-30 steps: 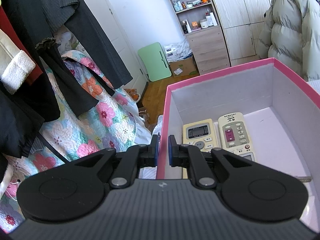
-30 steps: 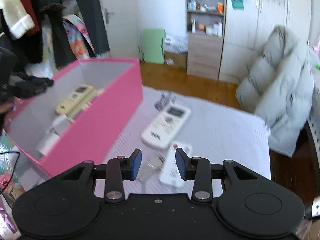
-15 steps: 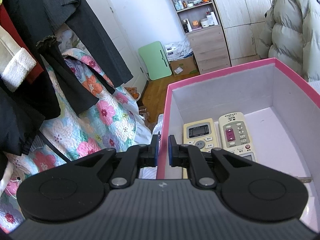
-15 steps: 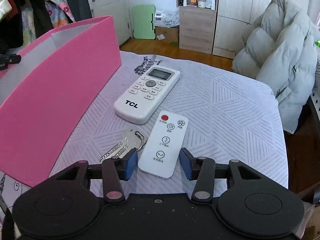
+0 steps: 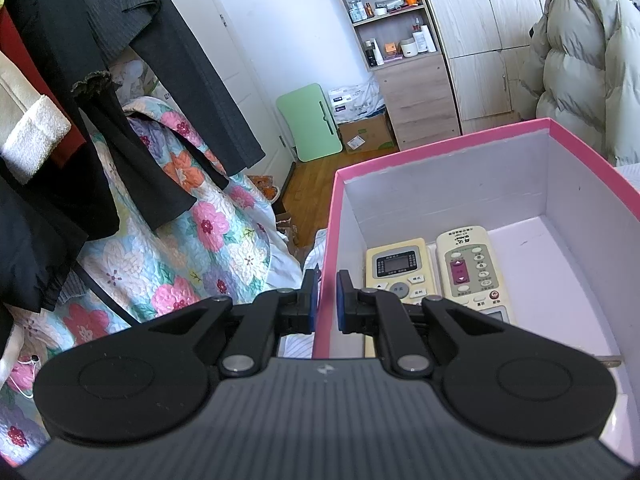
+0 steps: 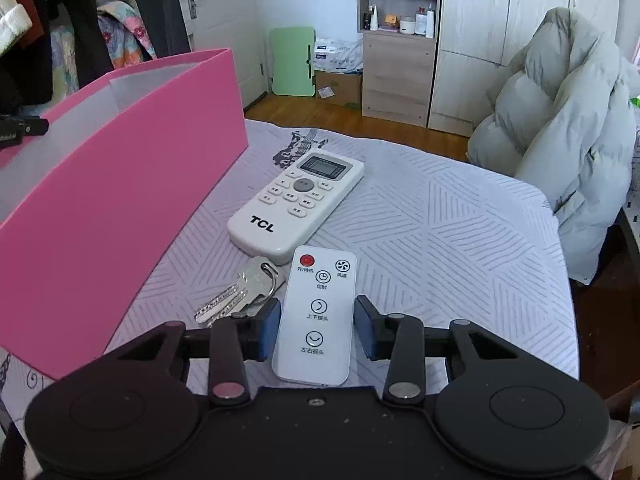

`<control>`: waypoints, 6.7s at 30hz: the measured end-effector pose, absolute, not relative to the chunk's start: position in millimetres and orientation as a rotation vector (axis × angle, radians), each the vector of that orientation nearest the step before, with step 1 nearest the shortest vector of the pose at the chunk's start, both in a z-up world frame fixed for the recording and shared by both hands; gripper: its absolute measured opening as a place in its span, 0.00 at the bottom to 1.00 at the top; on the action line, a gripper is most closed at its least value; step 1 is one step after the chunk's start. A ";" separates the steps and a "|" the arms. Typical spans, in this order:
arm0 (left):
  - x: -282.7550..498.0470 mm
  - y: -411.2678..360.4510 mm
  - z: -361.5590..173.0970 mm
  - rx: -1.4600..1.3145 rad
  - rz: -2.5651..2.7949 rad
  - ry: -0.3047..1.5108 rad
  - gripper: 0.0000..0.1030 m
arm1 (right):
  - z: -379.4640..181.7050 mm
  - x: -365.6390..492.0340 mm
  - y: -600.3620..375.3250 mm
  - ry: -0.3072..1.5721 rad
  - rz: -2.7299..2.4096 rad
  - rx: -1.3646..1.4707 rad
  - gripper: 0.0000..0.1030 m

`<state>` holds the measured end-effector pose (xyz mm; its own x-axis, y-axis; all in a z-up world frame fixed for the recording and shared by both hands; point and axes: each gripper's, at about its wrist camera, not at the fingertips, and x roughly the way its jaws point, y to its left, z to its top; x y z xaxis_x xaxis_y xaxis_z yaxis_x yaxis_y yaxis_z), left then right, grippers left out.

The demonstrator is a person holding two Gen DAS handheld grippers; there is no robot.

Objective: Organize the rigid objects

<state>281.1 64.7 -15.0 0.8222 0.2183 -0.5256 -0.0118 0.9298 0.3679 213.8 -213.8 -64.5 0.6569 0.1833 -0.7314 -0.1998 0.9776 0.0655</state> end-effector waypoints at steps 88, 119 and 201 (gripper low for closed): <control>279.9 65.1 -16.4 0.382 0.138 0.596 0.08 | -33.1 188.9 -199.4 0.757 0.273 0.201 0.60; 282.3 63.7 -17.0 0.391 0.142 0.604 0.08 | -44.4 171.9 -201.7 0.599 0.141 0.261 0.28; 285.4 59.0 -18.1 0.430 0.151 0.632 0.09 | -44.2 288.7 -186.9 0.843 0.235 0.111 0.58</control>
<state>285.4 59.0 -18.1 0.7991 0.2652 -0.5395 -0.0067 0.9013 0.4332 288.7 -186.9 -44.2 0.6414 0.2491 -0.7256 -0.1618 0.9685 0.1895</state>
